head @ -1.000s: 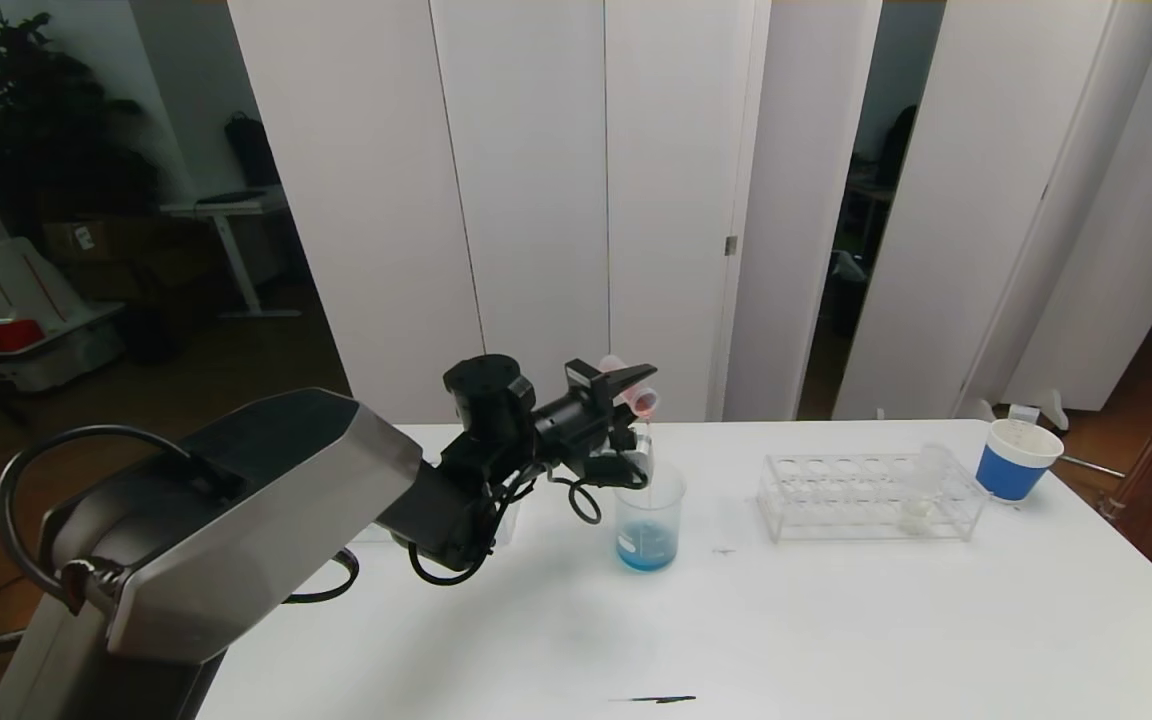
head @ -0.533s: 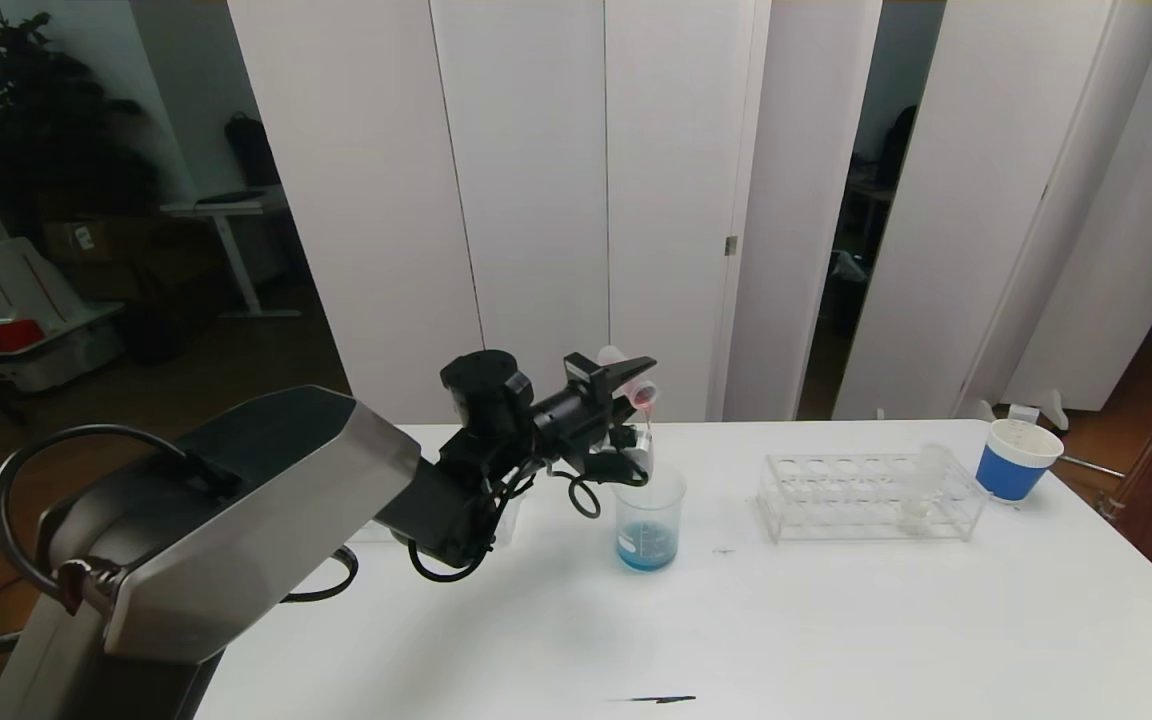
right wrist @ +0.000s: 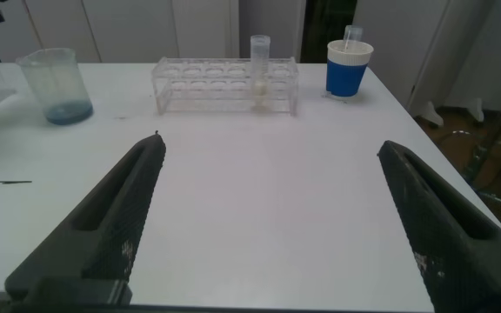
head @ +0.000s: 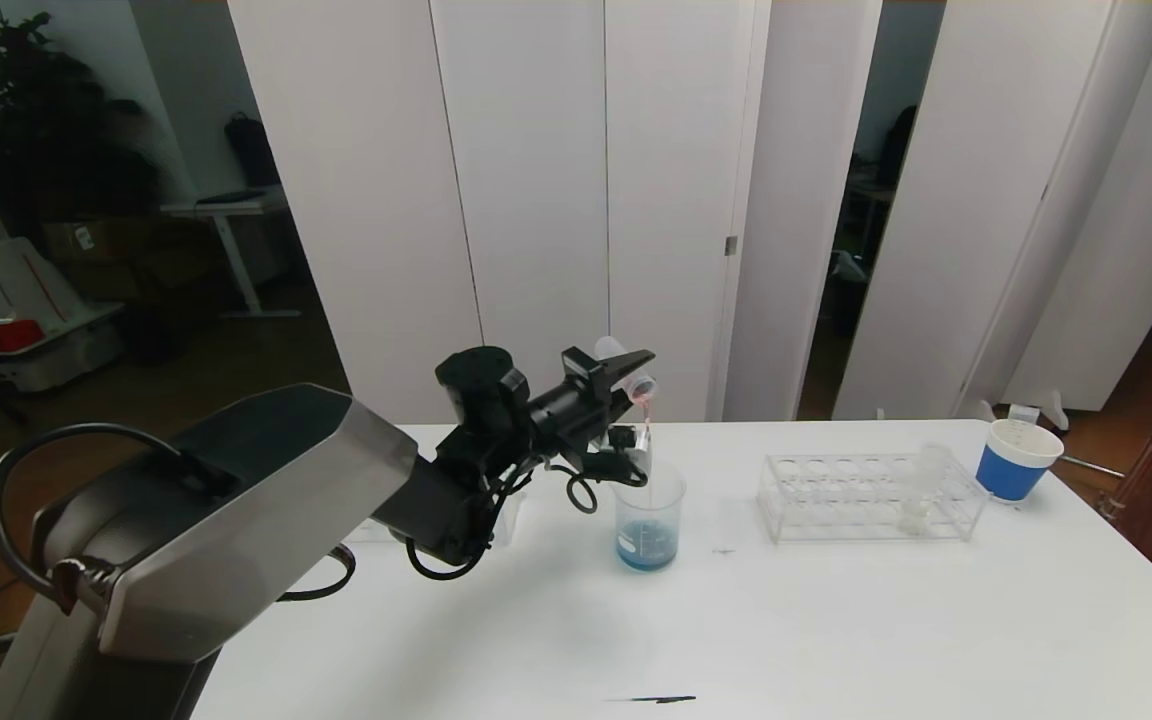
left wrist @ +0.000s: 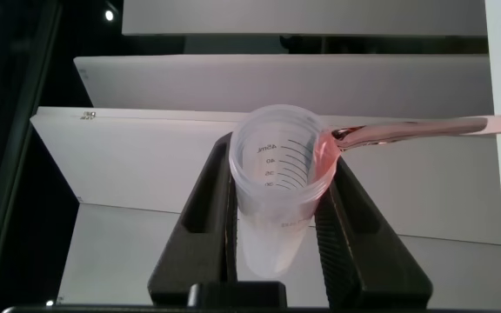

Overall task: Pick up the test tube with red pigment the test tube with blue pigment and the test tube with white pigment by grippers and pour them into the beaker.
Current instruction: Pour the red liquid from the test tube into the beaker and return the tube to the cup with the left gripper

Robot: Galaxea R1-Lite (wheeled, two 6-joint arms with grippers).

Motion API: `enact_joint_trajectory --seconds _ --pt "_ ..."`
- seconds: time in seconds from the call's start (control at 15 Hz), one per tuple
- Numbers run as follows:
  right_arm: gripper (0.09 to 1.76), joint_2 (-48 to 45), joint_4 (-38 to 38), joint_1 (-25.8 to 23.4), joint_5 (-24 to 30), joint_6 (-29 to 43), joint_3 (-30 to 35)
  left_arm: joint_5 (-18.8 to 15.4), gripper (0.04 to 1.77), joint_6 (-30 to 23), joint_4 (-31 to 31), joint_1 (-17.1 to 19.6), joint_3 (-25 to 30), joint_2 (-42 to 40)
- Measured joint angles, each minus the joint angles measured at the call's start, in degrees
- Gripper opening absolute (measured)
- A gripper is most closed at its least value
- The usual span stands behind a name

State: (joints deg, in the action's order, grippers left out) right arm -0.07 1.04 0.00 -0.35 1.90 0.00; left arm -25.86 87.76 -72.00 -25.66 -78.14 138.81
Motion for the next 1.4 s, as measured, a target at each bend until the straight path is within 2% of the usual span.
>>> enact_joint_trajectory --seconds 0.53,0.73,0.87,1.0,1.2,1.27,1.4 --pt "1.75 0.0 0.0 0.0 0.0 0.0 0.0 0.0 0.60 1.2 -0.1 0.2 0.0 -1.0" --pt "1.75 0.0 0.0 0.0 0.0 0.0 0.0 1.7 0.60 1.1 -0.1 0.1 0.5 -1.3" --pt "1.75 0.0 0.0 0.0 0.0 0.0 0.0 5.7 0.60 0.4 -0.1 -0.1 1.6 -1.9" --pt "1.75 0.0 0.0 0.0 0.0 0.0 0.0 10.8 0.60 -3.7 -0.5 -0.4 2.6 -3.1" --pt "1.75 0.0 0.0 0.0 0.0 0.0 0.0 18.1 0.60 -8.7 -5.3 -0.6 3.8 -5.5" --pt "1.75 0.0 0.0 0.0 0.0 0.0 0.0 20.0 0.60 -10.3 -5.3 -0.6 4.4 -6.6" --pt "1.75 0.0 0.0 0.0 0.0 0.0 0.0 26.4 0.60 -14.8 -4.5 -0.7 6.0 -9.7"
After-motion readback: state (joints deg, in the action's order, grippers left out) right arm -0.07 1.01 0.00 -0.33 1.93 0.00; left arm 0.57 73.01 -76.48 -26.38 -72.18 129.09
